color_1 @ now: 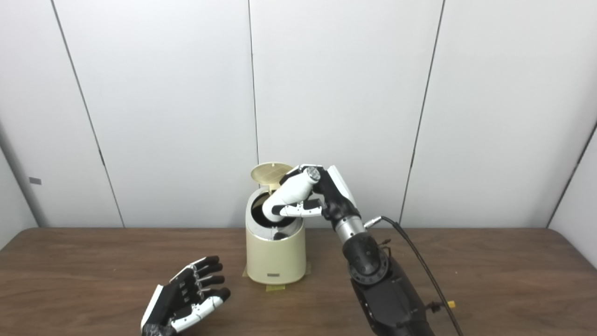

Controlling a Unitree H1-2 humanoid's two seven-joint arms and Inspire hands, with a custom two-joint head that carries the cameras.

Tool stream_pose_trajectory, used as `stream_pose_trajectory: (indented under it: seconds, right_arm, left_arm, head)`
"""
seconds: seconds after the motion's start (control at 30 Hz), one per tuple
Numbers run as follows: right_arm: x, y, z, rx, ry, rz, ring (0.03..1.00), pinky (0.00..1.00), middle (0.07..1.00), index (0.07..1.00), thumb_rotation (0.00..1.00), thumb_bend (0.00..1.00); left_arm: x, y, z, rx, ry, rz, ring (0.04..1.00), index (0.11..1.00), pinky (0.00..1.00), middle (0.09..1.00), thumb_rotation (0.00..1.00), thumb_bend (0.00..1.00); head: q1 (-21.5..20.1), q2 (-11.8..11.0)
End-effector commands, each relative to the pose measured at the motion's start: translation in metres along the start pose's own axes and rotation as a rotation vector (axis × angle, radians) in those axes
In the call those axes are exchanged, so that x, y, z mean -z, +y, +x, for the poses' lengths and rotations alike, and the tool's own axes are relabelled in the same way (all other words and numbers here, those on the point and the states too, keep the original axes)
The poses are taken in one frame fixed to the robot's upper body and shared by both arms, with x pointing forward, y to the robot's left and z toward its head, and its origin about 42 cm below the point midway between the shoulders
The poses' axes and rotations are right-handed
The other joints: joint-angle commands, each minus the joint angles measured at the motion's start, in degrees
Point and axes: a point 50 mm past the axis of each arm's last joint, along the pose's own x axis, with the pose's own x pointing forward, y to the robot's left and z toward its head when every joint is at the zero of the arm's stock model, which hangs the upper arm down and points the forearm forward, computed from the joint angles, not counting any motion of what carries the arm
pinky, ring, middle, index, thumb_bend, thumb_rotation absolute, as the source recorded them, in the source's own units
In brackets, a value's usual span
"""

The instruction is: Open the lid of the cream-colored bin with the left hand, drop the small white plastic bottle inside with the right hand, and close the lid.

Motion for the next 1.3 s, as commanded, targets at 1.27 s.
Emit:
stream_pose_trajectory:
  seconds: [1.27]
  right_arm:
    - [-0.0215, -0.0117, 0.0074, 0.005, -0.02, 0.006, 0.534, 0.43, 0.676, 0.677, 0.03, 0.88]
  left_arm:
    - [-0.0232, -0.0047, 0.0117, 0.023, -0.099, 0.0, 0.724, 0.784, 0.63, 0.774, 0.1, 0.71]
  head:
    - [0.04, 0.64]
